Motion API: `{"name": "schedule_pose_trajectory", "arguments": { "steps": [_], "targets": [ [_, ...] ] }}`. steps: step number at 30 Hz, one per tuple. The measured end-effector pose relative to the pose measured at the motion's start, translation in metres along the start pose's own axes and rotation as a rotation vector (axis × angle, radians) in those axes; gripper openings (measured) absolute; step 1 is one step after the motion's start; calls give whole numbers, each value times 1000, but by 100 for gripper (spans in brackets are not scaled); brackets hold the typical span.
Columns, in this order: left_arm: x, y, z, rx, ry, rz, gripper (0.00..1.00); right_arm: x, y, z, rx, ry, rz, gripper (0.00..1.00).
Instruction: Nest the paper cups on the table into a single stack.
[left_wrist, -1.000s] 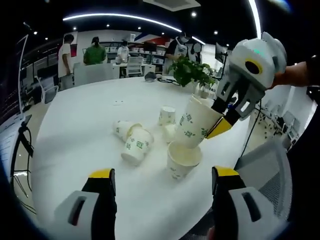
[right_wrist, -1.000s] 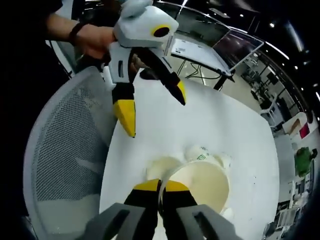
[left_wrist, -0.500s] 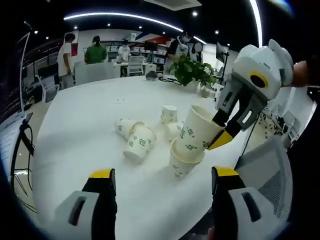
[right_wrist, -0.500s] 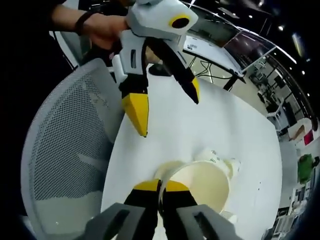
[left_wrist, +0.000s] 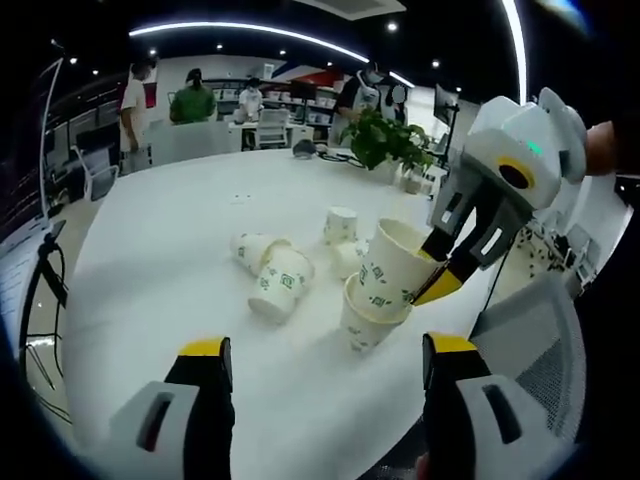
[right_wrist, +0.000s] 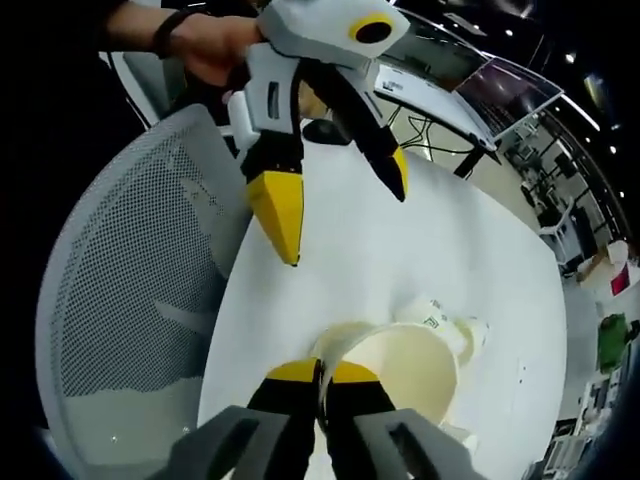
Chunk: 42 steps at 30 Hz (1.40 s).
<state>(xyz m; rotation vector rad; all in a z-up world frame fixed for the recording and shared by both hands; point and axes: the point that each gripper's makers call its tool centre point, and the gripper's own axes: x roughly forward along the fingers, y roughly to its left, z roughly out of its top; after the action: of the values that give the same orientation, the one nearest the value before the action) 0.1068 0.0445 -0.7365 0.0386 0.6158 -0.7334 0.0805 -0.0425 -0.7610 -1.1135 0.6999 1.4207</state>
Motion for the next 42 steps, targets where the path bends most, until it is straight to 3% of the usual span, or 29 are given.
{"name": "schedule_pose_trajectory", "arguments": {
  "steps": [29, 42],
  "targets": [
    [2, 2, 0, -1, 1, -10, 76, 14, -2, -1, 36, 1, -3, 2],
    [1, 2, 0, -2, -1, -9, 76, 8, -2, -1, 80, -14, -12, 6]
  ]
}}
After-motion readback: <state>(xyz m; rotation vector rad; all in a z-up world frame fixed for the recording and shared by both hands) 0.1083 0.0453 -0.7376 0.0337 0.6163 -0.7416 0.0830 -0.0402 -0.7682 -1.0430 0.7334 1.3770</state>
